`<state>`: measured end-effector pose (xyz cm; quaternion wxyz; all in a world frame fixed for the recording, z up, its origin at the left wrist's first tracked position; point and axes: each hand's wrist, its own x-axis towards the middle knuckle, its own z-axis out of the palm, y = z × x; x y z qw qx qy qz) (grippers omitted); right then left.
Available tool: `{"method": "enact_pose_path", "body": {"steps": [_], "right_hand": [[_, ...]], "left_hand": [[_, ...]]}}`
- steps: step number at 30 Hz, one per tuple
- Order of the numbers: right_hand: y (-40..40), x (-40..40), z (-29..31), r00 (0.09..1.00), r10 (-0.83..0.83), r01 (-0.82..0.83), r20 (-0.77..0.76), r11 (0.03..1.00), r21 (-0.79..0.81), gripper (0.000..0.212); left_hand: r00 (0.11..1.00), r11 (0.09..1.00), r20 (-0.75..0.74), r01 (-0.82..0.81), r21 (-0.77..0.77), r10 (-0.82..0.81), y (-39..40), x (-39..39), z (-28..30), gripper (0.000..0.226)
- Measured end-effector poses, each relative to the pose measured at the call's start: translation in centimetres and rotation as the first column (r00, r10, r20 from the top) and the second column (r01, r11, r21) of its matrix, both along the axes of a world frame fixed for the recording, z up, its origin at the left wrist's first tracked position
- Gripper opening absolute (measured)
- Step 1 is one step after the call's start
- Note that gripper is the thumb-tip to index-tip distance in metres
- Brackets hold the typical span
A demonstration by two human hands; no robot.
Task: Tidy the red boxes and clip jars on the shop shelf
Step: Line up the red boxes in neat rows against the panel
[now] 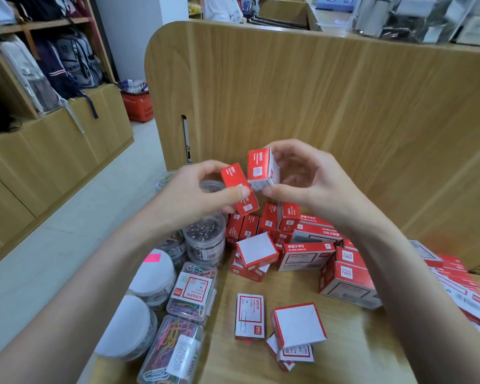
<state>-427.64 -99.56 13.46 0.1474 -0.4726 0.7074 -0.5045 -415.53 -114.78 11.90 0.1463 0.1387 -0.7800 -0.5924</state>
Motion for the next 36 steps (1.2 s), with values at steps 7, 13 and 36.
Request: {"method": "enact_pose_path", "body": {"steps": [7,13,36], "right_hand": [[0.3,0.3,-0.2,0.985,0.124,-0.120,0.119,0.992,-0.039,0.043],[0.5,0.1,-0.3,0.990,0.104,-0.109,0.091,0.992,0.056,0.027],[-2.3,0.3,-6.0,0.563,0.037,0.343,-0.826,0.898,0.274,0.036]], "left_hand": [[0.995,0.994,0.000,0.096,0.053,-0.096,-1.0,0.0,0.7,0.048],[0.984,0.973,0.077,0.169,-0.157,-0.158,-1.8,-0.6,0.9,0.046],[0.922,0.427,0.339,0.235,-0.873,0.187,-0.3,-3.7,-2.6,0.046]]}}
